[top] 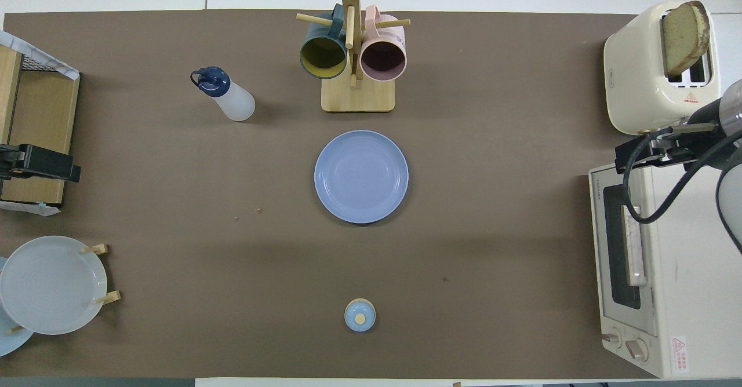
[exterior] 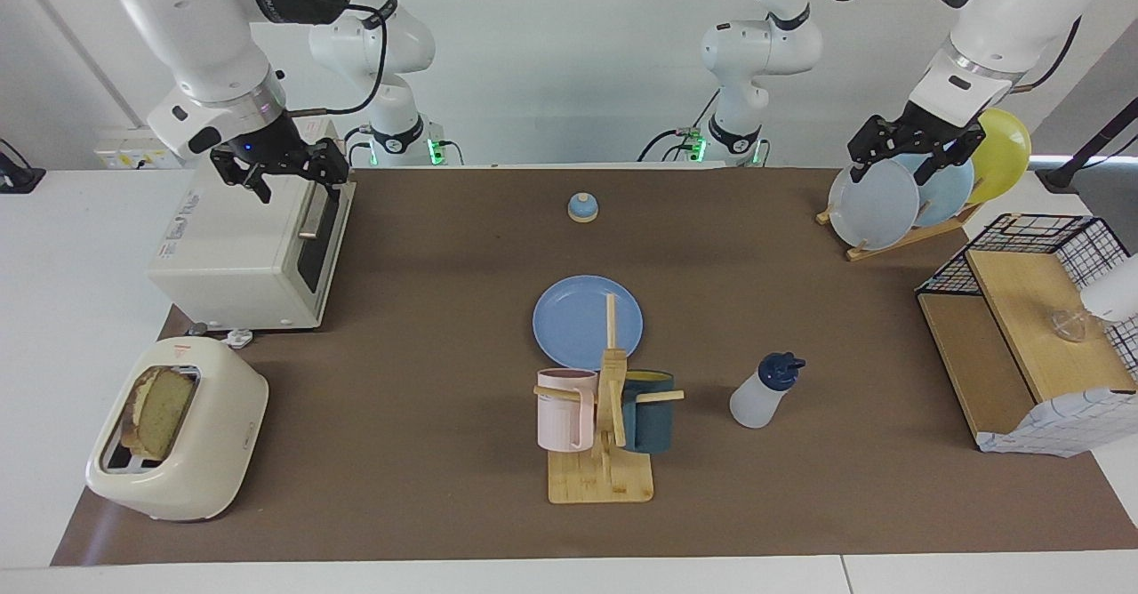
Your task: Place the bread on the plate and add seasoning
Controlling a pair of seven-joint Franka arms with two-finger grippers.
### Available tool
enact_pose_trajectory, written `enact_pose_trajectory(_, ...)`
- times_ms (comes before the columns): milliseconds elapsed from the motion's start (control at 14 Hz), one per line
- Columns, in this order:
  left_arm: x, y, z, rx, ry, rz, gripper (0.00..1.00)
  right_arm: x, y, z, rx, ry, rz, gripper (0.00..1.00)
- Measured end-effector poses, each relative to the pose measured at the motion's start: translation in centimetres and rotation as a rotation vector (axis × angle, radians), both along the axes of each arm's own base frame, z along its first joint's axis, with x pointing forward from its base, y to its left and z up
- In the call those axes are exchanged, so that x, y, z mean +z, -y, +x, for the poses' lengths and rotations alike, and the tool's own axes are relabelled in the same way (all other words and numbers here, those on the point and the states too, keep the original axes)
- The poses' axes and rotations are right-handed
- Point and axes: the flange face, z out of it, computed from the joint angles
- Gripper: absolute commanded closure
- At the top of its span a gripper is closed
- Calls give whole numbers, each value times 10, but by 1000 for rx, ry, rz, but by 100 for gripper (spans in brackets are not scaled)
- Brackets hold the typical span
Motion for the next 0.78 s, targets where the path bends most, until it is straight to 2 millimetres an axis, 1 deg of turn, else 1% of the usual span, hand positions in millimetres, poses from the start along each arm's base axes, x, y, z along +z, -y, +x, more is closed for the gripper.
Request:
enact_pose_trajectory(356, 0, -1, 0, 2, 4, 0, 0, 0, -2, 0, -2, -1, 20, 0)
enact_pose_trajectory(783, 4, -3, 6, 8, 56, -2, 0, 0, -2, 0, -1, -1, 20, 0)
